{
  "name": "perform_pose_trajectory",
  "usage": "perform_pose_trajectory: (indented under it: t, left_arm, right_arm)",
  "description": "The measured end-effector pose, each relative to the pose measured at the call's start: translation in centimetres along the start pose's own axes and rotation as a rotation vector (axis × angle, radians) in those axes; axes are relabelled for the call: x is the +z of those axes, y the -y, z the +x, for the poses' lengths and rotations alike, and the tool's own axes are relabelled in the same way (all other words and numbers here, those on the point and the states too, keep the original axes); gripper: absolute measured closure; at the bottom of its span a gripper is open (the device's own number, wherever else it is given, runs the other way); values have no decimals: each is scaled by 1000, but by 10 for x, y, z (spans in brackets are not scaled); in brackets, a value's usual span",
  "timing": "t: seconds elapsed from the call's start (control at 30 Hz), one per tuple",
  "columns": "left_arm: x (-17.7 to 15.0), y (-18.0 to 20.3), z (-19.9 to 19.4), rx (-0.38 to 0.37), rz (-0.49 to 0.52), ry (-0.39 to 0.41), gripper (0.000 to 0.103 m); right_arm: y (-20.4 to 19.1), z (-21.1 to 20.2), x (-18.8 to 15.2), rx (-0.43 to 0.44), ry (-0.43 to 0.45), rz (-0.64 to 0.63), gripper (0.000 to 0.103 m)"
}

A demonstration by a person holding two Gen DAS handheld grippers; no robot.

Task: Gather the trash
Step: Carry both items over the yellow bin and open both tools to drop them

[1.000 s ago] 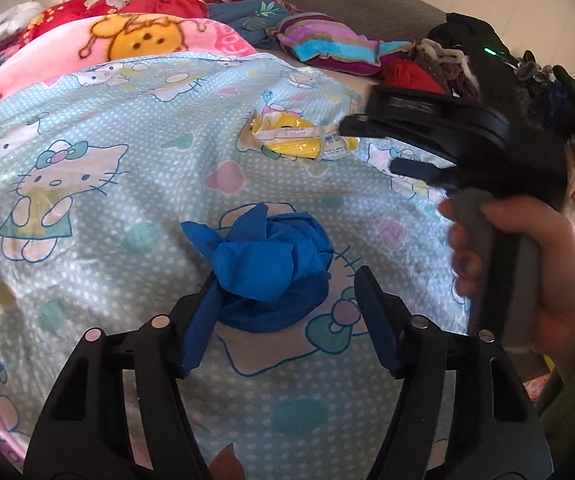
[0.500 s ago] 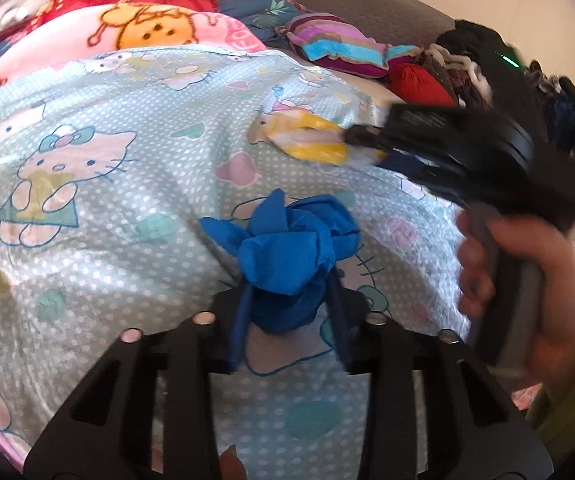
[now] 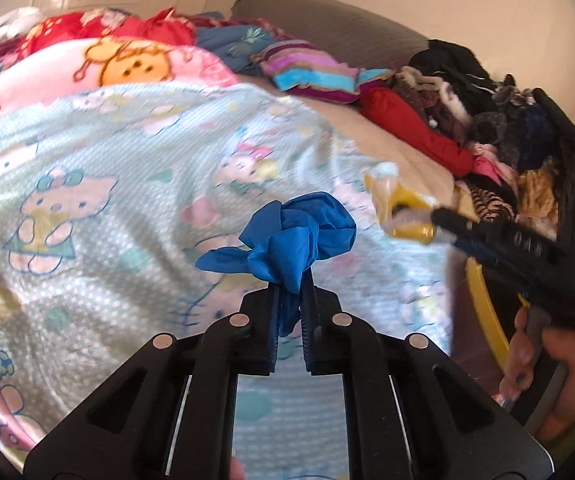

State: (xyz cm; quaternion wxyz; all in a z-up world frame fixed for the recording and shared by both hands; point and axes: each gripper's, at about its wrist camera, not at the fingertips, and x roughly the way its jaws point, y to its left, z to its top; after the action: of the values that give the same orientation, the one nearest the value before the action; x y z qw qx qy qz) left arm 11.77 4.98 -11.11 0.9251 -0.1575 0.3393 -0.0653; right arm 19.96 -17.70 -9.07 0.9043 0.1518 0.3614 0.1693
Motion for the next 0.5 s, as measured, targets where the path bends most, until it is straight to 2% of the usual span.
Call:
perform_pose_trajectory:
  t: [0.13, 0.5]
  left_arm:
    - [6, 19, -8, -33, 27, 22, 98]
    - [8, 69, -21, -108, 109, 38, 98]
  right_arm:
    - [17, -28, -5, -26, 18, 30, 69]
    - [53, -86, 8, -96, 94, 47, 69]
